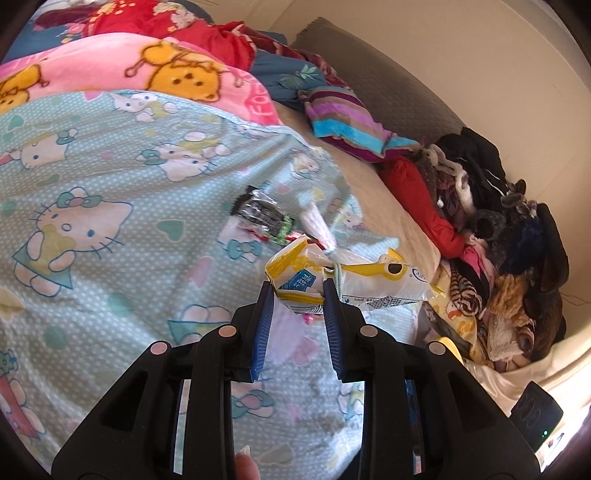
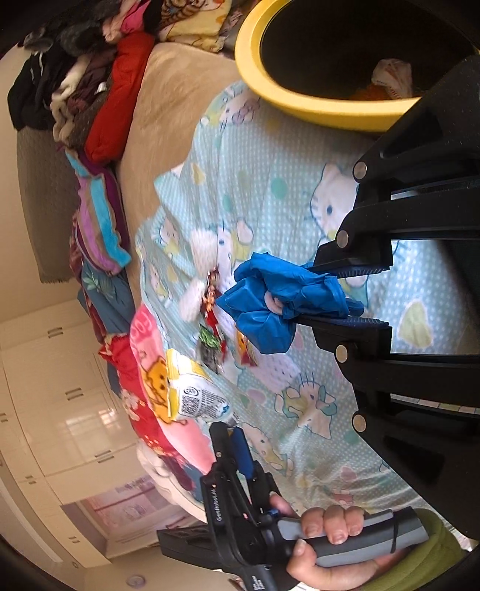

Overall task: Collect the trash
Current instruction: 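Carry the yellow and blue wrappers over the bin and open both tools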

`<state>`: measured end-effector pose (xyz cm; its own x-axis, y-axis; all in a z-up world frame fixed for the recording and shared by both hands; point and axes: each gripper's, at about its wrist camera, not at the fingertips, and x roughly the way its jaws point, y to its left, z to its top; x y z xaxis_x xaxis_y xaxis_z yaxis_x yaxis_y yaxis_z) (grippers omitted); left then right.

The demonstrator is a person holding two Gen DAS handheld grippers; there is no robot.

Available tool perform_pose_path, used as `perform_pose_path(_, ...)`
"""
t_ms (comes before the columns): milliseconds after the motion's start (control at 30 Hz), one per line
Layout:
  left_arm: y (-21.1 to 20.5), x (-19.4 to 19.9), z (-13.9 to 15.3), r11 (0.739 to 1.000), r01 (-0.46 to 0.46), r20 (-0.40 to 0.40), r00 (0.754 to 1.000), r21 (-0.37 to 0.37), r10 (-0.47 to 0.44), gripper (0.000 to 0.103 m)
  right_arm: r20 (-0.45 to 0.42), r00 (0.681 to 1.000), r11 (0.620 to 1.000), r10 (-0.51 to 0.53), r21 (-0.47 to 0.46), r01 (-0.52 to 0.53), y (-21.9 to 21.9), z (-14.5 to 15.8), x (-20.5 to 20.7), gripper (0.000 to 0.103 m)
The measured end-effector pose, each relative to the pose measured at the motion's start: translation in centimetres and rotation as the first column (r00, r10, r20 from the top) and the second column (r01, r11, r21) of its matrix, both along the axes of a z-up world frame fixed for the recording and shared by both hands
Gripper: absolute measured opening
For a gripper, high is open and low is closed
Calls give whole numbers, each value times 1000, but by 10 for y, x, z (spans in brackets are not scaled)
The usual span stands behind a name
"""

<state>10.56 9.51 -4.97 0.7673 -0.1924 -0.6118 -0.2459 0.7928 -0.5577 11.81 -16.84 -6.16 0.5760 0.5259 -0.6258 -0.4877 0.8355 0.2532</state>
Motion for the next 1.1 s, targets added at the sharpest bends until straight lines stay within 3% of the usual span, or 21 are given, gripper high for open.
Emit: perform_pose_path(1100, -94, 7, 26, 975, 216, 38, 975, 59, -218, 20, 37, 988, 987, -148, 77, 144, -75, 24, -14, 17)
